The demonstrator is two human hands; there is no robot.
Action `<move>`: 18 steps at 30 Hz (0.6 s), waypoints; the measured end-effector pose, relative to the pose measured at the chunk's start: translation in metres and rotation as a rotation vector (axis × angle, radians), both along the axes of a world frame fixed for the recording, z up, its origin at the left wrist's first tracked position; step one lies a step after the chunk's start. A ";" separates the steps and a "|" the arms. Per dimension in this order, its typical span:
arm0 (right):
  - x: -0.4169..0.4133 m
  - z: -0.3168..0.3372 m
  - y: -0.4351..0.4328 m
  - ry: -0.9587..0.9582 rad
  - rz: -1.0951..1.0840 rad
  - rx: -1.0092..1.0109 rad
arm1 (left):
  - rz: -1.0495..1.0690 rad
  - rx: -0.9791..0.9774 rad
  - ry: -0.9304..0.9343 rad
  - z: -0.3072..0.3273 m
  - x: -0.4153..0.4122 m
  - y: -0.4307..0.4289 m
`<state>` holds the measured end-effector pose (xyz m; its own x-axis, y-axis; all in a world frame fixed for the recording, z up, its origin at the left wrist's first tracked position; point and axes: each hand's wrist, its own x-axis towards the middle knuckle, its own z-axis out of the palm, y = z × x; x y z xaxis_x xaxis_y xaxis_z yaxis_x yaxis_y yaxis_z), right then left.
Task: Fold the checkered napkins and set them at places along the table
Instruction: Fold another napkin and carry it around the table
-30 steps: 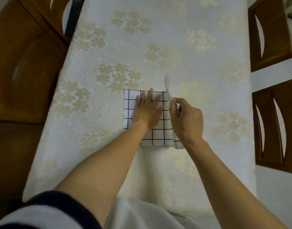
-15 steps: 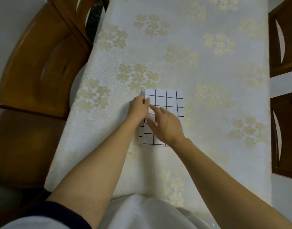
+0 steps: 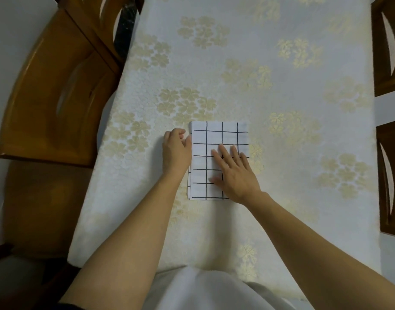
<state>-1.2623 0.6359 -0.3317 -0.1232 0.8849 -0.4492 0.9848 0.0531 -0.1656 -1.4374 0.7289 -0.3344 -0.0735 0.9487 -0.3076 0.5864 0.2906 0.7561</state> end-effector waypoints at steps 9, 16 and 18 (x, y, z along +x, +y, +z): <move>-0.010 -0.004 0.002 0.008 -0.015 -0.012 | 0.030 0.051 -0.038 -0.005 -0.007 -0.009; -0.008 -0.008 -0.002 0.108 -0.120 0.206 | -0.595 0.431 0.232 0.005 0.044 -0.001; -0.004 -0.006 -0.007 0.132 -0.235 0.302 | -0.755 0.434 0.231 0.006 0.065 0.007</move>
<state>-1.2664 0.6288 -0.3377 0.0589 0.9857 -0.1580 0.9472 -0.1052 -0.3029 -1.3720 0.7363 -0.3284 0.6004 0.7990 0.0339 0.6565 -0.5166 0.5497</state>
